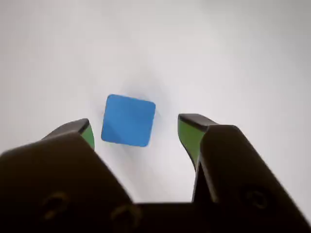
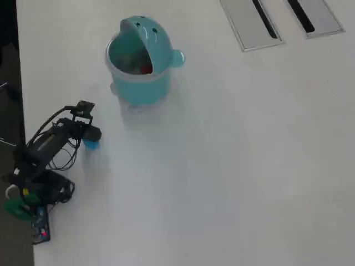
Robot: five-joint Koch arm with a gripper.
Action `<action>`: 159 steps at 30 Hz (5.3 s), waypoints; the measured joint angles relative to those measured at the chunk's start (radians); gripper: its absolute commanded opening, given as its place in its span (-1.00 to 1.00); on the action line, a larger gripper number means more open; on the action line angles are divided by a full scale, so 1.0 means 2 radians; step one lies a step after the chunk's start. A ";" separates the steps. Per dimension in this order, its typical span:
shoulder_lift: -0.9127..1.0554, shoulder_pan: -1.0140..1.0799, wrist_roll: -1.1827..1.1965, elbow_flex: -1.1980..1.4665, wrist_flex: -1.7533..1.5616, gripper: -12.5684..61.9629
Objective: Grasp RGB lego blocks and put them in the bin one by one.
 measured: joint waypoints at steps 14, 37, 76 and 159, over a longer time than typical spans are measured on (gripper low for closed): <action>-0.033 -0.017 -0.002 0.043 -0.070 0.17; -0.046 -0.042 0.013 0.001 -0.095 -0.35; -0.420 -0.054 -0.021 -0.825 -0.097 -0.35; 0.163 0.137 0.369 -0.038 -0.266 0.17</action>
